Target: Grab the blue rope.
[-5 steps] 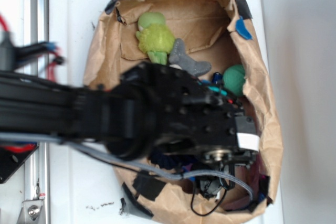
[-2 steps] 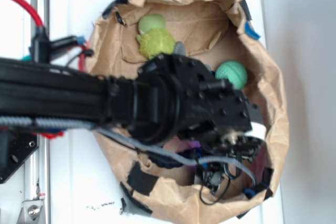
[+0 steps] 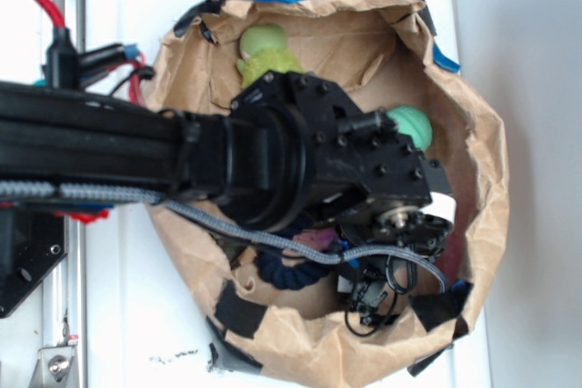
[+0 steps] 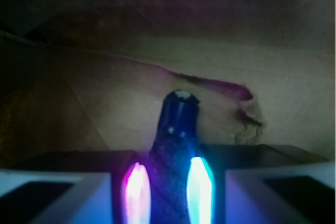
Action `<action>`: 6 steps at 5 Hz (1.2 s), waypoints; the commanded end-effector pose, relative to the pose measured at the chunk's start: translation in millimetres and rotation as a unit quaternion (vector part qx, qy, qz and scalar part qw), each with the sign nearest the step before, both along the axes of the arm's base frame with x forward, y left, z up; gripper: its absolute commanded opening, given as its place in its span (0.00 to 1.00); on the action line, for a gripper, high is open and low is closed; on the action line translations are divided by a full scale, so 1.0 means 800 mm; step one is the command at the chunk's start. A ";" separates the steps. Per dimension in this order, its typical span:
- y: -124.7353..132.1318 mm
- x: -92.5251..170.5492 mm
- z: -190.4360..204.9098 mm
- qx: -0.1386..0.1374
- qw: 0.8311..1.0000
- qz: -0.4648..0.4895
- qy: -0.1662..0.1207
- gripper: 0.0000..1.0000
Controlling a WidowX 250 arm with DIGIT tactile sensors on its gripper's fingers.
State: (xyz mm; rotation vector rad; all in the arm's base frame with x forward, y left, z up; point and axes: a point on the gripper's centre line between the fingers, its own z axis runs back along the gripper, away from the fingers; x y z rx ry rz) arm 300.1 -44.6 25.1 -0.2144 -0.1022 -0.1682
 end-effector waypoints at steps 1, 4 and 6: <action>0.008 -0.005 0.057 0.006 1.000 0.006 -0.030 0.00; 0.045 -0.057 0.237 0.025 0.994 0.089 -0.059 0.00; 0.048 -0.061 0.239 0.050 0.991 0.116 -0.043 0.00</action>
